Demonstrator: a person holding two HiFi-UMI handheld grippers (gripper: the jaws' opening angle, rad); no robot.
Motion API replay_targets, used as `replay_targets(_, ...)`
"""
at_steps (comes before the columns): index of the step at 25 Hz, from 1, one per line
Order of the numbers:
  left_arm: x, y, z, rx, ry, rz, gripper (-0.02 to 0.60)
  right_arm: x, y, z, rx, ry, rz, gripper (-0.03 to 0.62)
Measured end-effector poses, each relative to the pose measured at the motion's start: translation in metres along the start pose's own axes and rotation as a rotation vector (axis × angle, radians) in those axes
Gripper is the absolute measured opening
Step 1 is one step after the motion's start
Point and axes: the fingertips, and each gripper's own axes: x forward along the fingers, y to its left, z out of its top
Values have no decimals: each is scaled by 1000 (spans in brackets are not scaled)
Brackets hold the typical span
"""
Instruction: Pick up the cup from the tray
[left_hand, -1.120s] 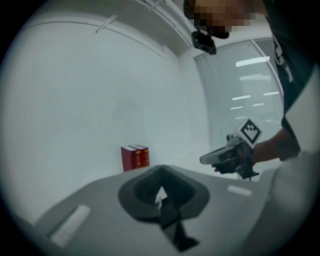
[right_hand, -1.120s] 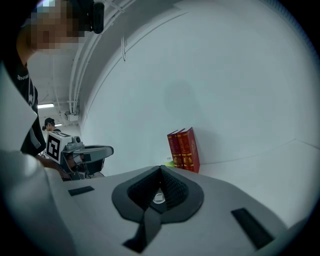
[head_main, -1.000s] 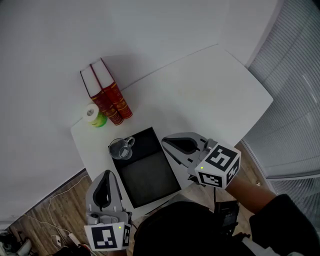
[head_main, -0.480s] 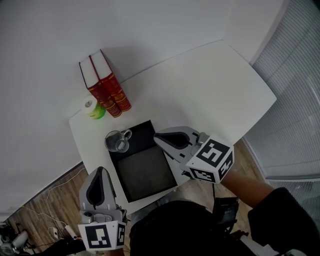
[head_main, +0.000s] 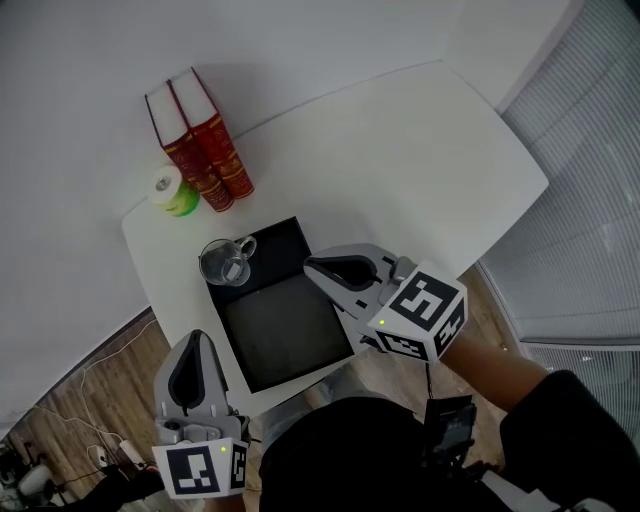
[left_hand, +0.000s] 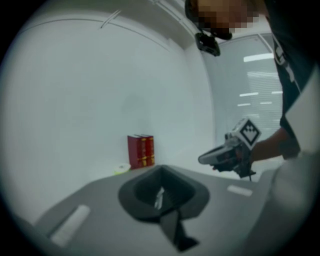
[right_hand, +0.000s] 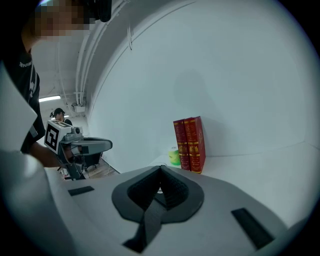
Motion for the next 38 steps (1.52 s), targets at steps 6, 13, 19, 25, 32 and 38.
replay_targets(6,6,13,-14,-13,18,5,3,19,1,-11,5,24,8,5)
replay_targets(13,20,29,-31,-39,46,-4,2,40,-4,-23,28,55,1,5)
replay_targets(19,35,40,-40,-53,59,-24,2,58,-8,-28,28,68,-5,5)
replay_targets(25,47,51,-47,-65,64,-35,2,72,-14,-31,36,78,-26,5)
replay_targets(32,55,59,-56,-80,83,-51,2,86,-17,-41,41,112,-35,43)
replay_targets(38,63,63,-63,-93,98,-66,3,99,-22,-46,45,128,-44,72)
